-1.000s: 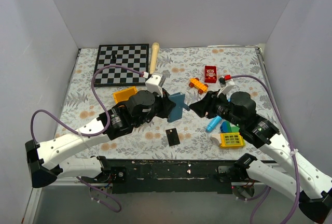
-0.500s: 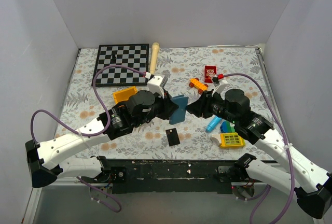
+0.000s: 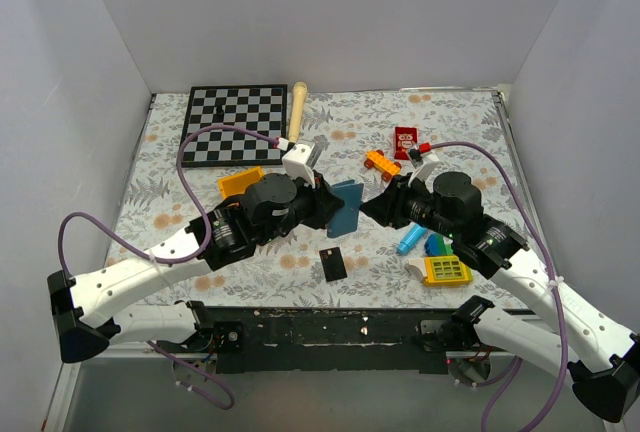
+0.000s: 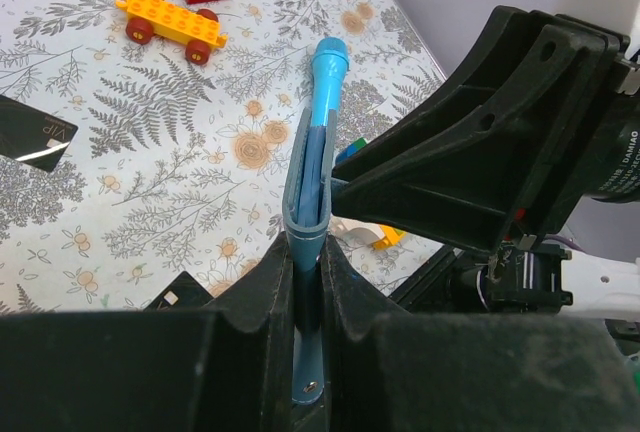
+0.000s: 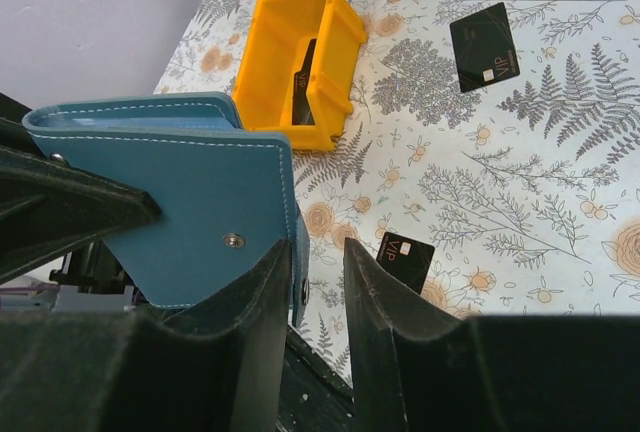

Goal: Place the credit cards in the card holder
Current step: Open the card holder at the center of the board.

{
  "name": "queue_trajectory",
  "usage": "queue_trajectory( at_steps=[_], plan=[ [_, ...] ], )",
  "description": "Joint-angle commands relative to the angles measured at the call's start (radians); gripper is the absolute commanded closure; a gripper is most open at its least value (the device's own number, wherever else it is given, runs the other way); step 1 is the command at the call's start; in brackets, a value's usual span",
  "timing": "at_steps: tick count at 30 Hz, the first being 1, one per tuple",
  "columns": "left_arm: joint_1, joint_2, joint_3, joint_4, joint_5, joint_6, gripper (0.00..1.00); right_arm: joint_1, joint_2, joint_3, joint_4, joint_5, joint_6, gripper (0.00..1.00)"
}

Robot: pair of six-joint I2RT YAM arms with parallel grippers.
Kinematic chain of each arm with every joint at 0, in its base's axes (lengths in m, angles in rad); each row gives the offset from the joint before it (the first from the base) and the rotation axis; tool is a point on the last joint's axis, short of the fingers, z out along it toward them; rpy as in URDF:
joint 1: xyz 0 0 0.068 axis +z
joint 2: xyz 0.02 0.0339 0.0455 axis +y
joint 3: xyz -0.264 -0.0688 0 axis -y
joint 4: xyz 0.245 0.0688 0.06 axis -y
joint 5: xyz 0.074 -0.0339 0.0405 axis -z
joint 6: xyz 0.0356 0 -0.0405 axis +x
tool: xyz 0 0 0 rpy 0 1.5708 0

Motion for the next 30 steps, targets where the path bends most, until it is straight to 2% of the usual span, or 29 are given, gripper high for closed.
queue_trajectory(
  at_steps=[1, 4, 6, 9, 12, 14, 15, 17, 19, 21, 25, 30],
  plan=[
    [0.001, -0.042, 0.031, 0.018, -0.028, 0.000, 1.00, -0.004, -0.010, 0.011, 0.024, -0.008, -0.006, 0.64],
    [0.001, -0.042, 0.028, 0.017, -0.031, 0.002, 1.00, -0.006, -0.011, 0.011, 0.025, -0.003, -0.007, 0.69],
    [0.001, -0.045, 0.025, 0.017, -0.033, 0.000, 1.00, -0.006, -0.013, 0.011, 0.024, 0.000, -0.007, 0.76],
    [0.001, -0.044, 0.020, 0.017, -0.036, -0.001, 1.00, -0.006, -0.013, 0.016, 0.011, 0.012, -0.009, 0.97],
    [0.009, -0.035, 0.025, -0.014, -0.082, -0.022, 1.00, -0.007, 0.003, 0.053, -0.045, 0.071, -0.002, 0.99],
    [0.070, -0.012, 0.040, -0.087, -0.096, -0.081, 0.89, -0.008, 0.027, 0.106, -0.134, 0.152, -0.006, 0.99],
    [0.113, 0.001, 0.048, -0.135, -0.079, -0.122, 0.69, -0.008, 0.038, 0.128, -0.174, 0.197, -0.006, 0.99],
    [0.187, 0.022, 0.043, -0.182, -0.013, -0.176, 0.46, -0.008, 0.050, 0.166, -0.232, 0.260, -0.007, 0.99],
    [0.219, 0.019, 0.031, -0.212, -0.008, -0.190, 0.34, -0.008, 0.062, 0.204, -0.277, 0.283, -0.013, 0.99],
    [0.225, 0.008, 0.026, -0.229, -0.025, -0.187, 0.29, -0.008, 0.078, 0.237, -0.299, 0.245, -0.033, 0.99],
    [0.230, -0.008, 0.017, -0.227, -0.031, -0.178, 0.27, -0.008, 0.092, 0.240, -0.204, -0.047, -0.099, 0.99],
    [0.230, -0.004, -0.001, -0.192, 0.004, -0.182, 0.26, -0.007, 0.116, 0.228, -0.199, -0.033, -0.072, 0.99]
  ],
)
